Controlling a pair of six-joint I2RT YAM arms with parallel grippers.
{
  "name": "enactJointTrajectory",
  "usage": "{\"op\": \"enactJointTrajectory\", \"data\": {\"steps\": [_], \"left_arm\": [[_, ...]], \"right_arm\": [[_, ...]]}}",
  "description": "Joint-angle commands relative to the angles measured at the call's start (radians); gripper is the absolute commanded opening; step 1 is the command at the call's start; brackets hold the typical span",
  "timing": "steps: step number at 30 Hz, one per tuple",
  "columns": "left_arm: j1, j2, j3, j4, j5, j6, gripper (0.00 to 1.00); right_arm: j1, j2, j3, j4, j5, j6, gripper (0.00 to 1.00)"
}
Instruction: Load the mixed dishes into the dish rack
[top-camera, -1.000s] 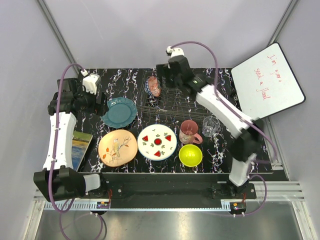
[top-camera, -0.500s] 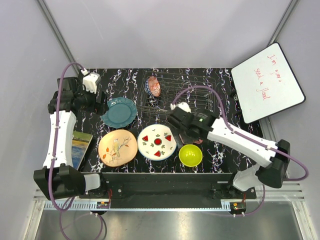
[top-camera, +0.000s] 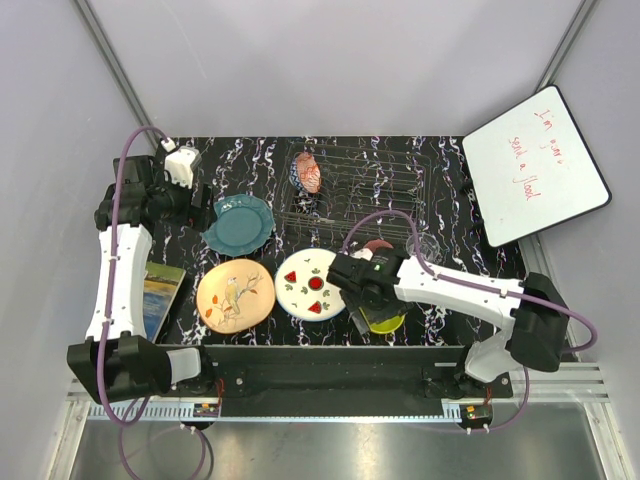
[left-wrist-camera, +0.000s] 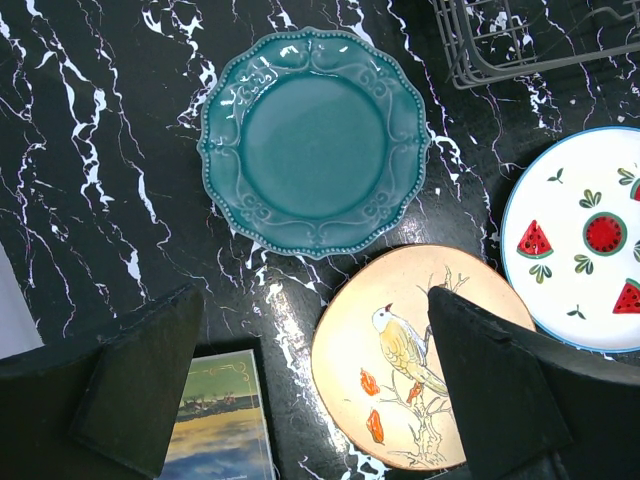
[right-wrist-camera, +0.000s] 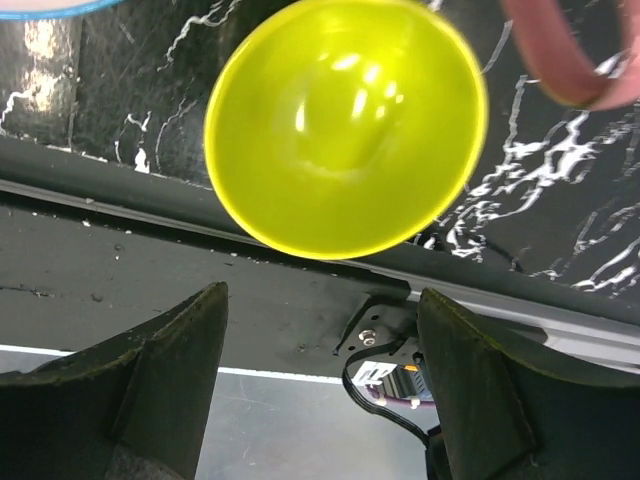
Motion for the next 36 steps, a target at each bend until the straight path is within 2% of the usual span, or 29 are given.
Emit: {"op": "enactJointTrajectory", "data": {"steps": [1, 9, 12, 17, 21, 22, 31, 35, 36], "left_arm": [[0.005, -0.006, 0.026, 0.02, 0.028, 0.011, 0.99], [0.007, -0.013, 0.026, 0.02, 0.027, 0.013, 0.99], [0.005, -0.015, 0.032, 0.02, 0.022, 0.013, 0.99], [0.005, -0.013, 0.032, 0.019, 0.024, 0.011, 0.99], [0.005, -0.01, 0.04, 0.02, 0.019, 0.01, 0.99], [0.005, -0.006, 0.045, 0.02, 0.012, 0.004, 0.99], [0.005, 0.042, 0.126, 0.022, 0.005, -0.016, 0.99], [0.005, 0.048, 0.129, 0.022, 0.007, -0.024, 0.99], [0.005, 0.05, 0.131, 0.02, 0.007, -0.024, 0.99]], "right_arm": [[0.012, 0.02, -0.026, 0.093, -0.035, -0.008, 0.83], [0.016, 0.069, -0.076, 0.199, -0.043, -0.051, 0.84], [0.018, 0.106, -0.098, 0.225, -0.003, -0.06, 0.83], [0.018, 0.205, -0.044, 0.207, 0.023, -0.077, 0.75], [0.018, 0.23, -0.066, 0.236, 0.037, -0.082, 0.7], [0.019, 0.242, -0.073, 0.236, 0.035, -0.08, 0.66], [0.029, 0.268, -0.078, 0.207, 0.047, -0.066, 0.6], [0.029, 0.281, -0.078, 0.202, 0.015, -0.066, 0.46], [0.029, 0.281, -0.076, 0.196, 0.012, -0.068, 0.38]]}}
